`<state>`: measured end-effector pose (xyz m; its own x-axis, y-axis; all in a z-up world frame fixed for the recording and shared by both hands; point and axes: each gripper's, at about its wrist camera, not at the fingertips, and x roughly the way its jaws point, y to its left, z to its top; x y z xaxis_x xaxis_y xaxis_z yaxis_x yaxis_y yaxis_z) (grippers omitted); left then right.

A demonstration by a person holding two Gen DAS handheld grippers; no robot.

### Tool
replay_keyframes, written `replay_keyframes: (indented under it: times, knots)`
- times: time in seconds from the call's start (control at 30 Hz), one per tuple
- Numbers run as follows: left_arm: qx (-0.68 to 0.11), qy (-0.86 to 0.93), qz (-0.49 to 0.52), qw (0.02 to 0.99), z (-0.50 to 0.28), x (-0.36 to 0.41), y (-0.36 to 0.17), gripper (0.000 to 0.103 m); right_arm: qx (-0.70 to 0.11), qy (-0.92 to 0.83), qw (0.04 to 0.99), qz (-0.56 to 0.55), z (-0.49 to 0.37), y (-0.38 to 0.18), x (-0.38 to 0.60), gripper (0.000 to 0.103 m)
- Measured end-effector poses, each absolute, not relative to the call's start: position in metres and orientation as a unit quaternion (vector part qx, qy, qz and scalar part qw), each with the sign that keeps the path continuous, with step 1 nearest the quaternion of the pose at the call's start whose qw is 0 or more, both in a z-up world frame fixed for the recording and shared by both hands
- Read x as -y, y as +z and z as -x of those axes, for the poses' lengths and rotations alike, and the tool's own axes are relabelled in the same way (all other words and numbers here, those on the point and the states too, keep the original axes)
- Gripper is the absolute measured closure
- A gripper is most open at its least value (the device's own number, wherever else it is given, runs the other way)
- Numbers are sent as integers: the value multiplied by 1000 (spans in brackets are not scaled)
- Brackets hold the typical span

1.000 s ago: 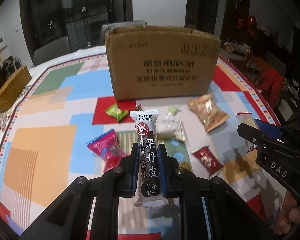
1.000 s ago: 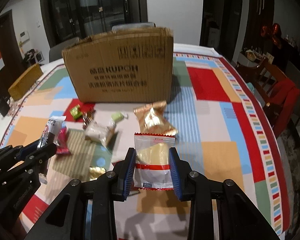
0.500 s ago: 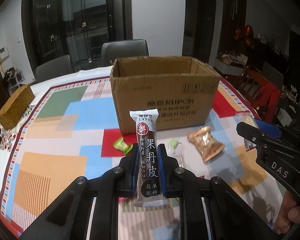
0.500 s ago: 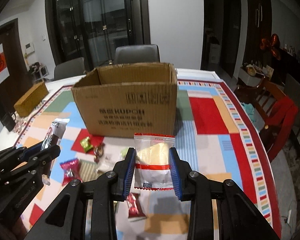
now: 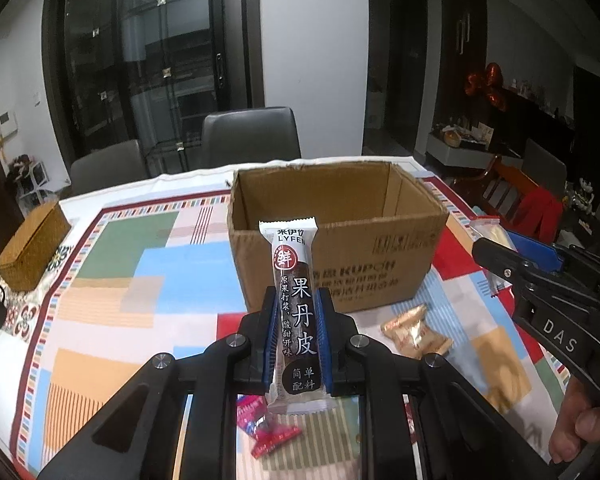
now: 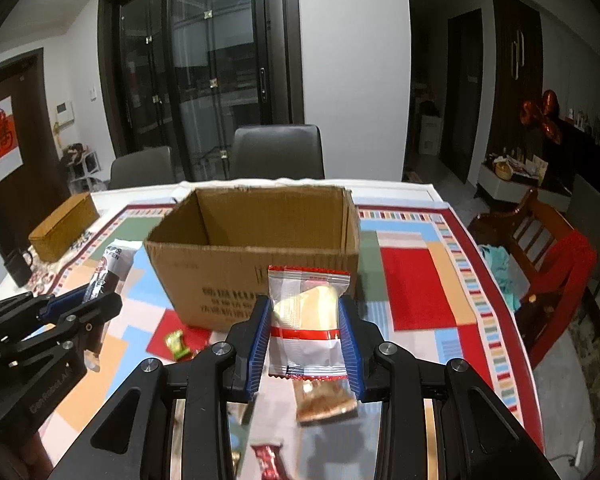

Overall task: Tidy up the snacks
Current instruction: 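Lift both held snacks and carry them over the cardboard box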

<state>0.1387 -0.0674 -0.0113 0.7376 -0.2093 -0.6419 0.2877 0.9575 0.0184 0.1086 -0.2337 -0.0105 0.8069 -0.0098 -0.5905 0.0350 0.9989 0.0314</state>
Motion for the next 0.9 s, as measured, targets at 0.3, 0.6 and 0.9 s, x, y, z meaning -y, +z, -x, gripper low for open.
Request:
replay_keyframes:
  times: [0.3,0.6,0.9]
  knots:
    - [-324,-142,-55,934,-171,75,1,84,-292,-9,956,-20,-137,8,239,68]
    - [-306,-156,-63,937,-205,84,15,84,-280,-5,960,-17,-172,22,241,68]
    - [-312,-153,-62,936,-250,87,8,84,-290,-1,957,-9,-213,19,238,68]
